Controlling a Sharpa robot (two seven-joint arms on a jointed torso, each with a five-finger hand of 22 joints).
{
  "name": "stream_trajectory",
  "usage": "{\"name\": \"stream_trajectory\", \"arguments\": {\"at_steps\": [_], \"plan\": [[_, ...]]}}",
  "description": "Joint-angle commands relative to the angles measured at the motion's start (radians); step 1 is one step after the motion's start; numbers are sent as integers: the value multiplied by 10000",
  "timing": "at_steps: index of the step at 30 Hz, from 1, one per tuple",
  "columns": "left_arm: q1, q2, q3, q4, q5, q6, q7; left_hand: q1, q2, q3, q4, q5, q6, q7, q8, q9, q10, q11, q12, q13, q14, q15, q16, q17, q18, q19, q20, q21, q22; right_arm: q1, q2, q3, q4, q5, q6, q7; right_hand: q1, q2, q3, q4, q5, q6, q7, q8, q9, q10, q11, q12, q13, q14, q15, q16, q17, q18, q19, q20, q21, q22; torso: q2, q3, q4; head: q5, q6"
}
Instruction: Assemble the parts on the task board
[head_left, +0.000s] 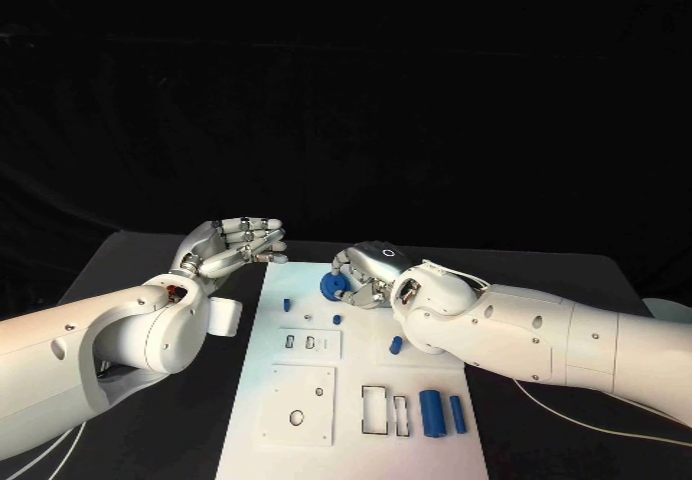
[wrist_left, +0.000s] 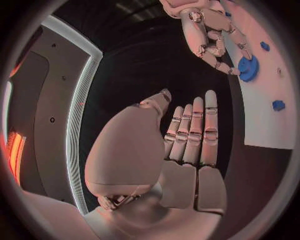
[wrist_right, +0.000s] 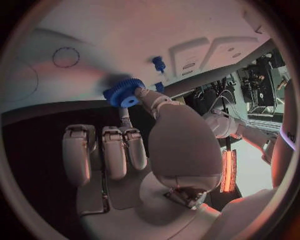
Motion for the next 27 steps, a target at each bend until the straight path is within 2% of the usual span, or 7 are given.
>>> {"name": "stream_trajectory", "arguments": {"at_steps": [1, 9, 16, 21, 25, 27], "plan": [[26, 26, 7, 28, -36, 169, 64, 0, 73, 19, -56, -33, -88, -3, -54, -13, -73, 12, -20, -6, -76, 8, -62, 15, 54, -84, 7, 60, 15, -34, 81, -5, -91, -186, 302, -19, -42, 10, 55, -15, -40, 586, -459, -70, 101, 1021, -45, 60, 2633, 960, -49, 20, 2223, -74, 292, -79, -29, 1572, 2, 4, 11, 22, -6], [26, 23, 7, 21, -36, 171, 56, 0, 74, 21, -60, -33, -89, -2, -55, -14, -74, 13, -21, -6, -75, 8, -63, 17, 55, -89, 7, 63, 17, -61, 165, -11, -180, -191, 361, 12, -66, -20, 68, -28, -71, 569, -445, -100, 97, 1014, -34, 51, 2624, 959, -41, 18, 2216, -72, 286, -74, -37, 1565, 9, 8, -16, 47, -33], [26, 30, 7, 19, -36, 176, 55, 0, 74, 21, -60, -33, -89, -2, -55, -14, -74, 13, -21, -6, -75, 8, -63, 17, 55, -89, 7, 63, 17, -70, 211, -14, -238, -192, 361, 10, -223, -84, 96, -9, -275, 488, -389, -234, 74, 974, 16, 1, 2571, 955, 0, 14, 2197, -67, 268, -45, -58, 1551, 8, 3, -5, 39, -45], [26, 34, 7, 13, -36, 176, 52, 0, 74, 21, -60, -33, -89, -2, -55, -14, -74, 13, -21, -6, -75, 8, -63, 17, 55, -89, 7, 63, 17, -72, 239, -15, -285, -184, 439, -11, -508, -234, 29, 94, -587, 154, -230, -576, -28, 853, 155, -152, 2413, 953, 115, 12, 2191, -57, 233, 43, -104, 1515, 3, 4, 4, 20, -82], [27, 35, 7, 10, -36, 180, 46, 0, 74, 21, -60, -33, -89, -2, -55, -14, -74, 13, -21, -6, -75, 8, -63, 17, 55, -89, 7, 63, 17, -72, 250, -16, -316, -171, 512, -54, -845, -349, -228, 306, -528, -119, -118, -855, -117, 779, 265, -243, 2321, 953, 217, 13, 2194, -50, 215, 144, -130, 1501, 0, 9, -14, 20, -77], [27, 34, 7, 10, -36, 181, 43, 0, 74, 21, -60, -33, -89, -2, -55, -14, -74, 13, -21, -6, -75, 8, -63, 17, 55, -89, 7, 63, 17, -72, 251, -17, -330, -163, 553, -78, -891, -347, -282, 349, -516, -151, -105, -896, -128, 771, 278, -253, 2312, 950, 231, 11, 2181, -50, 217, 161, -129, 1505, 4, 9, -18, 32, -44]]}}
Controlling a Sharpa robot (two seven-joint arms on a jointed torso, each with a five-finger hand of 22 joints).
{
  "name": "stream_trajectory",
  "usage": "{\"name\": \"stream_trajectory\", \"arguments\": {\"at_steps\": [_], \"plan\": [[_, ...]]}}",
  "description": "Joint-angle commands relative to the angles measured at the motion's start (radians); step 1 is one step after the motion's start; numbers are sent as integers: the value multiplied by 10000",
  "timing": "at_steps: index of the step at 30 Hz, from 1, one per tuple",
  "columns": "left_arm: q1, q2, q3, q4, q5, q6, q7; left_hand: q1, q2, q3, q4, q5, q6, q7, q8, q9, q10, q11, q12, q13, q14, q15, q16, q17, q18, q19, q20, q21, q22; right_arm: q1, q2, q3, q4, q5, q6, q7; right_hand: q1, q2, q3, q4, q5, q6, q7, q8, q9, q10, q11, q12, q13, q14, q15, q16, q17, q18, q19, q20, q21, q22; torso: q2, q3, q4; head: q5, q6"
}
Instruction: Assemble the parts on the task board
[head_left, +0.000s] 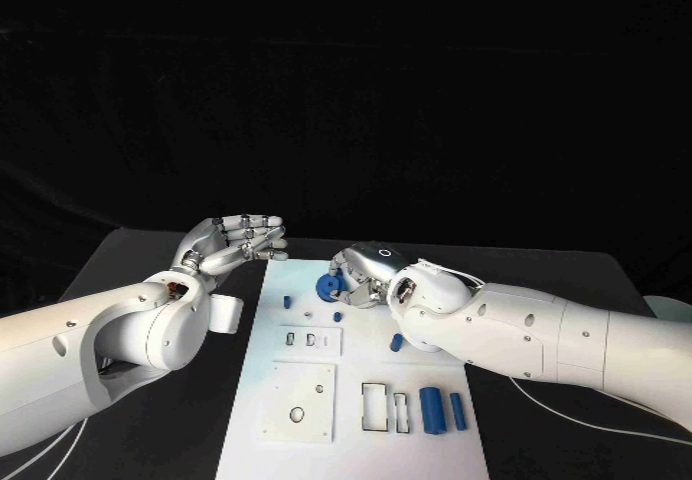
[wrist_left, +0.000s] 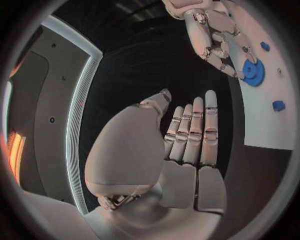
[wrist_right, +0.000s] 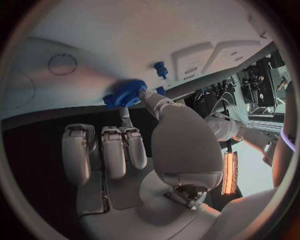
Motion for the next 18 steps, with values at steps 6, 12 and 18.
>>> {"name": "stream_trajectory", "arguments": {"at_steps": [6, 12, 18], "plan": [[26, 21, 7, 17, -36, 174, 41, 0, 74, 21, -61, -33, -89, -2, -55, -14, -75, 13, -21, -7, -75, 8, -35, 10, 56, -89, 7, 63, 10, -1, 2, -2, -22, -104, 484, -133, -196, -33, -223, 109, 20, -170, 41, -175, -55, 781, 111, -90, 2248, 950, 80, 10, 2166, -45, 200, 81, -55, 1481, 0, 5, -1, 5, 8], [26, 22, 7, 12, -36, 170, 38, -3, 75, 22, -67, -33, -91, -1, -58, -15, -78, 14, -21, -7, -75, 8, -37, 13, 56, -97, 7, 68, 13, -1, -6, -2, -31, -73, 568, -168, -268, -26, -328, 186, 3, -185, 50, -221, -62, 777, 122, -95, 2244, 949, 94, 10, 2165, -46, 202, 99, -55, 1487, -3, 6, -5, 0, 13], [26, 19, 7, 10, -36, 169, 37, -6, 76, 25, -76, -33, -94, -1, -61, -16, -83, 15, -22, -7, -75, 8, -39, 17, 57, -107, 7, 75, 16, 0, -8, -2, -40, 8, 740, -228, -711, 114, -671, 647, 254, -203, 66, -354, -73, 760, 142, -116, 2226, 953, 117, 15, 2186, -41, 196, 133, -73, 1486, 2, 9, -9, -7, -8]]}}
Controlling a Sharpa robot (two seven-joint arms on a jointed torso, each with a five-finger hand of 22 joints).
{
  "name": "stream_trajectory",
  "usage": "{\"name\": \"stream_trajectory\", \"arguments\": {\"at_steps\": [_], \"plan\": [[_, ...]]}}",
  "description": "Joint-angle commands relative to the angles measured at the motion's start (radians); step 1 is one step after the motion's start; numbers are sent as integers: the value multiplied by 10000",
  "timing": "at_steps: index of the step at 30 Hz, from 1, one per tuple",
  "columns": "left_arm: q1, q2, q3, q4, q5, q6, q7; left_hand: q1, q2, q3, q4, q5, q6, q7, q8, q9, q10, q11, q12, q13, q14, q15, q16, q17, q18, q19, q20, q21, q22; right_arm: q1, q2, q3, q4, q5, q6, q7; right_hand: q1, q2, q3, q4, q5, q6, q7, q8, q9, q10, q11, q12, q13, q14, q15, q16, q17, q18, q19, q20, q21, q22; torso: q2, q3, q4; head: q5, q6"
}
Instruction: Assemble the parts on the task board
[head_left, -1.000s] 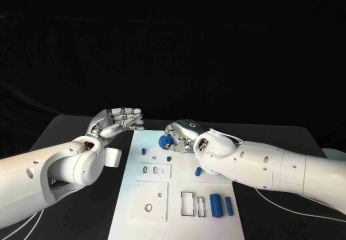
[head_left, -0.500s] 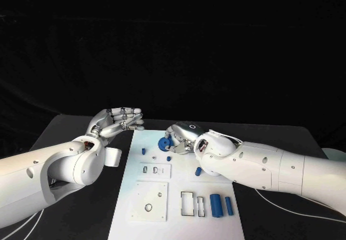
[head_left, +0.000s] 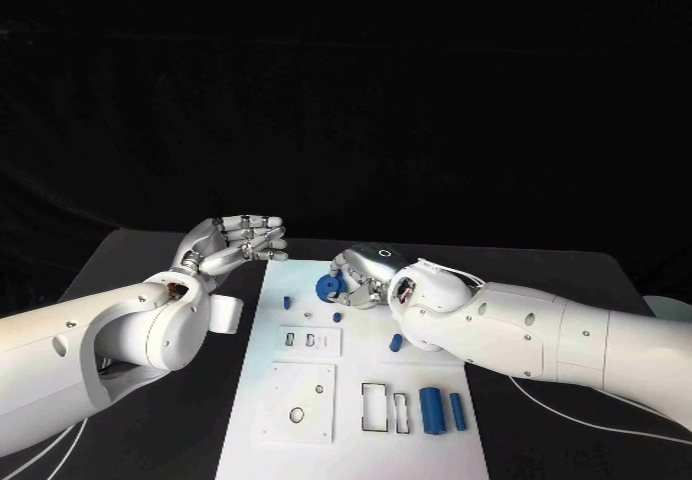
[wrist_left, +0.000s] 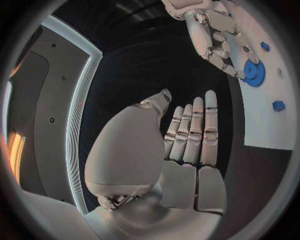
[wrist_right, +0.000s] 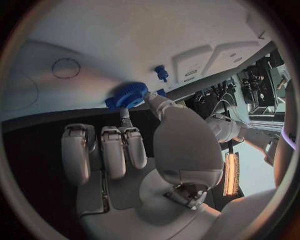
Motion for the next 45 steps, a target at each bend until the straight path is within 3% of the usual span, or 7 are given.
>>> {"name": "stream_trajectory", "arguments": {"at_steps": [1, 7, 18, 27, 31, 39, 45], "plan": [[26, 22, 8, 15, -36, 170, 51, -6, 76, -4, -47, -33, -94, -1, -61, -16, -82, 15, -22, -7, -75, 9, -40, 8, 56, -72, -28, 36, 9, -20, -4, -19, -20, -5, 452, -182, -201, 28, -121, 201, 85, -78, 14, -95, -15, 755, 74, -31, 2224, 955, 47, 17, 2196, -42, 198, 66, -36, 1492, -4, 2, 0, -18, -3], [26, 34, 8, 12, -36, 203, 79, 40, 93, 48, -120, -23, -104, -4, -76, -21, -100, 16, -24, -8, -82, 6, -57, 23, 61, -108, -32, 78, 32, -18, -58, -20, 16, 20, 533, -281, -304, 129, -262, 469, 540, 11, -8, -148, 6, 767, 59, -19, 2237, 956, 38, 19, 2204, -43, 207, 63, -35, 1510, -3, -4, -5, -26, 83], [26, 19, 8, -9, -36, 210, 113, -49, 49, 20, -115, -27, -108, 5, -87, -24, -110, 23, -22, -7, -83, 17, -70, 39, 54, -149, -19, 105, 46, -3, -350, -19, 209, 150, 496, -360, -305, 166, -268, 526, 636, 89, -25, -133, 24, 806, 42, 29, 2286, 960, 27, 22, 2222, -51, 230, 57, -12, 1541, 1, 13, -16, -17, 38], [26, -5, 8, -8, -36, 204, 119, -49, 49, 20, -115, -27, -108, 5, -87, -24, -110, 23, -22, -7, -83, 17, -70, 39, 54, -149, -19, 105, 46, 48, -837, -13, 674, 234, -290, -230, -229, 195, -238, 526, 705, 168, -49, -118, 42, 852, 20, 84, 2341, 970, 10, 32, 2268, -68, 276, 44, 39, 1603, -6, 16, -24, -65, 57], [25, -19, 7, -9, -36, 214, 127, -49, 49, 20, -115, -27, -108, 5, -87, -24, -110, 23, -22, -7, -83, 17, -70, 39, 54, -149, -19, 105, 46, 182, -1434, 10, 1103, 685, -546, -66, -8, 155, -167, 406, 704, 220, -65, -138, 52, 866, 1, 99, 2356, 962, -12, 24, 2230, -65, 270, 23, 26, 1596, -9, 13, -36, -80, 76], [25, -43, 5, -8, -35, 288, 171, -66, 46, 27, -133, -27, -82, -7, -78, -19, -85, 15, -6, -1, -70, 13, -71, 54, 58, -177, -15, 124, 56, 603, -3053, 28, 1691, 3311, 234, 1348, 718, -65, -54, -139, 447, 267, -33, -225, 62, 822, 26, 42, 2303, 913, -28, -25, 2007, 9, 71, 4, -218, 1361, -45, 41, -154, -59, 135], [19, 28, -4, -43, -34, 382, 178, -87, 46, 34, -143, -28, -54, -13, -67, -14, -48, 5, 9, 4, -48, 9, -66, 70, 57, -219, -11, 128, 58, 622, -4027, 23, 1825, 4496, 640, 2574, 1221, -130, 125, -550, 477, 298, 7, -278, 59, 753, 60, -44, 2222, 893, -33, -47, 1925, 41, -24, -5, -336, 1261, -87, 91, -187, -126, 150]]}}
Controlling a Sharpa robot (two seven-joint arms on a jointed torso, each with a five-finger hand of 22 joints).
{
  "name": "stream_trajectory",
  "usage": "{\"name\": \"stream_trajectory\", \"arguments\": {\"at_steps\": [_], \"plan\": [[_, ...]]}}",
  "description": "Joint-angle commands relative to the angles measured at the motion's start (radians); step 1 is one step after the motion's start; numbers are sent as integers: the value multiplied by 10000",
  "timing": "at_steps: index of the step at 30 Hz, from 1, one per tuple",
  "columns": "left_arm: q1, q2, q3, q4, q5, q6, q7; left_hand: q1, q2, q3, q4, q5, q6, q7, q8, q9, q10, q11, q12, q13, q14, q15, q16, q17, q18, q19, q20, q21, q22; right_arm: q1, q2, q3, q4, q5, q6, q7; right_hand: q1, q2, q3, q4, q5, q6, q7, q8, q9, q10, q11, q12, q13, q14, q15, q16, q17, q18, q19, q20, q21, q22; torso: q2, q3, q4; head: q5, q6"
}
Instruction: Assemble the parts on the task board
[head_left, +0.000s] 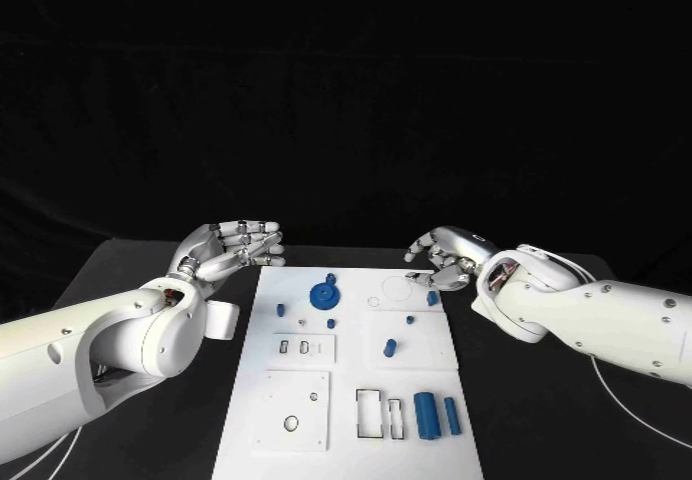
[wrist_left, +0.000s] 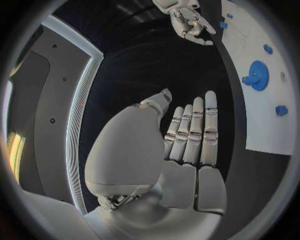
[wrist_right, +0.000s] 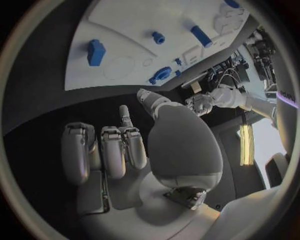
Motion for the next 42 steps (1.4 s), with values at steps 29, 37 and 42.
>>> {"name": "stream_trajectory", "arguments": {"at_steps": [29, 37, 42], "plan": [[9, 136, -28, -137, -32, 366, 142, -120, 32, 11, -72, -27, 45, -23, -22, 1, 29, -38, 13, 5, -45, 15, -40, 34, 51, -208, 7, 17, -1, -689, -1241, -72, -124, 1390, 541, 1962, 377, -207, 5, -531, 88, -447, 167, -507, -129, 549, 143, -246, 2041, 898, 119, -46, 1963, 55, -82, 110, -135, 1219, -41, 69, -7, -159, -87], [9, 124, -28, -135, -32, 379, 130, -120, 32, 11, -72, -27, 45, -23, -22, 1, 29, -38, 13, 5, -45, 15, -40, 34, 51, -208, 7, 17, -1, -846, -941, -78, -368, 1095, 418, 1828, 379, -189, 3, -534, 81, -473, 174, -527, -134, 569, 150, -220, 2066, 907, 128, -37, 2004, 45, -53, 118, -102, 1256, -49, 52, 8, -111, -149], [9, 114, -28, -132, -32, 381, 121, -120, 32, 11, -72, -27, 45, -23, -22, 1, 29, -38, 13, 5, -45, 15, -40, 34, 51, -208, 7, 17, -1, -955, -815, -80, -455, 976, 449, 1766, 379, -175, 6, -532, 81, -469, 175, -527, -133, 576, 151, -212, 2074, 908, 131, -36, 2011, 43, -49, 121, -97, 1261, -58, 53, -20, -102, -179]]}}
